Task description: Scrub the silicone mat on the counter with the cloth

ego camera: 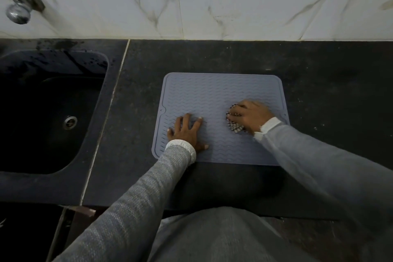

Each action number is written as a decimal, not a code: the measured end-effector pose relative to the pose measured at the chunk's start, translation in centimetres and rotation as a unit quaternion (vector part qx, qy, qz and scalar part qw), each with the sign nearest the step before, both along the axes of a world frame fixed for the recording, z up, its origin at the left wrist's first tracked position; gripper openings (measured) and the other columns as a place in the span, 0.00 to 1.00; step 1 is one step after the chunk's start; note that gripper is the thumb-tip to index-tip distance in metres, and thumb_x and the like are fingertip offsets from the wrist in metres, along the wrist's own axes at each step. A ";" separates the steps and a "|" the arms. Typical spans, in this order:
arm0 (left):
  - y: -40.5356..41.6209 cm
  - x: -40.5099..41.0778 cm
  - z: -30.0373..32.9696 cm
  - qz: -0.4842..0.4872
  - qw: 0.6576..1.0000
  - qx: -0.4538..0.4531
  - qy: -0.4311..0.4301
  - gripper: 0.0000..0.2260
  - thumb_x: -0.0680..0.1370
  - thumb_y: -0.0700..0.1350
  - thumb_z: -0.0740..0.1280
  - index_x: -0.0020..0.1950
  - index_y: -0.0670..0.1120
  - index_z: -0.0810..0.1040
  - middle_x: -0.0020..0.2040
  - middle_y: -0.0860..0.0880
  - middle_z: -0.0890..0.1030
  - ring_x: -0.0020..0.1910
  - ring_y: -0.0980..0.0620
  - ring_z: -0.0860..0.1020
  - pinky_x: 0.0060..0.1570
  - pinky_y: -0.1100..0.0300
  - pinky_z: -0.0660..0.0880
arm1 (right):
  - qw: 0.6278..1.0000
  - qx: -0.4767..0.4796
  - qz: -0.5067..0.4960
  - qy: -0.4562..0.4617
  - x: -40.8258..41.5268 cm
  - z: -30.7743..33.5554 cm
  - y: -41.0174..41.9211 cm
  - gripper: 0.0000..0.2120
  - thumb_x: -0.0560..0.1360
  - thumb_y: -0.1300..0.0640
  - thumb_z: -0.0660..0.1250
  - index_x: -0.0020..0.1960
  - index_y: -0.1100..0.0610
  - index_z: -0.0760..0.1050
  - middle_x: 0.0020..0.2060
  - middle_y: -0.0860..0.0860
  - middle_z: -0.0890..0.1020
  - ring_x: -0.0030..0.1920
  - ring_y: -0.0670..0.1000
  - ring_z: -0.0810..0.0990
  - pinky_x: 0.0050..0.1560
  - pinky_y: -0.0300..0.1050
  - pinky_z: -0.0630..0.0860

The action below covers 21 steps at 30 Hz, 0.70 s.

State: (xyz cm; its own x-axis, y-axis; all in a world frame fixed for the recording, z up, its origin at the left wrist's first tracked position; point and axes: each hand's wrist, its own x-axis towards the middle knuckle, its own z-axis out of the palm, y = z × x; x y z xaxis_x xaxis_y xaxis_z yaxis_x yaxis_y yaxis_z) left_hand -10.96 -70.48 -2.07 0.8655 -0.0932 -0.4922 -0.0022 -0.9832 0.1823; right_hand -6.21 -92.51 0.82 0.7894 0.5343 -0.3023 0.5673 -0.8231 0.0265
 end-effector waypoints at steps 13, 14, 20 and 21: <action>-0.3 0.2 0.0 0.005 1.000 0.010 0.012 0.42 0.71 0.62 0.69 0.76 0.60 0.46 0.77 0.50 0.41 0.76 0.42 0.41 0.72 0.36 0.49 | 0.999 0.006 0.051 0.001 1.0 -0.1 5.1 0.22 0.76 0.56 0.62 0.70 0.50 0.66 0.71 0.49 0.65 0.69 0.56 0.60 0.66 0.53 0.62; -0.3 0.1 0.0 0.003 1.000 0.010 0.013 0.42 0.71 0.62 0.69 0.77 0.60 0.46 0.77 0.49 0.41 0.76 0.42 0.41 0.72 0.36 0.49 | 0.999 -0.004 0.051 -0.002 0.9 -0.1 4.8 0.22 0.77 0.56 0.61 0.70 0.50 0.65 0.71 0.49 0.65 0.69 0.56 0.60 0.67 0.52 0.61; 0.0 0.0 -0.1 -0.004 1.000 0.008 0.000 0.42 0.71 0.62 0.68 0.77 0.59 0.47 0.77 0.49 0.42 0.76 0.42 0.41 0.72 0.36 0.51 | 0.999 -0.043 0.025 0.013 0.0 0.3 -1.9 0.26 0.75 0.59 0.64 0.71 0.50 0.64 0.71 0.50 0.65 0.69 0.56 0.61 0.67 0.52 0.63; -0.1 0.0 -0.1 -0.003 1.000 0.007 0.002 0.41 0.71 0.62 0.68 0.77 0.59 0.47 0.77 0.49 0.42 0.76 0.42 0.41 0.72 0.36 0.51 | 0.999 -0.039 0.019 0.014 0.0 0.2 -2.2 0.26 0.74 0.60 0.65 0.70 0.50 0.65 0.70 0.50 0.67 0.67 0.57 0.62 0.66 0.52 0.65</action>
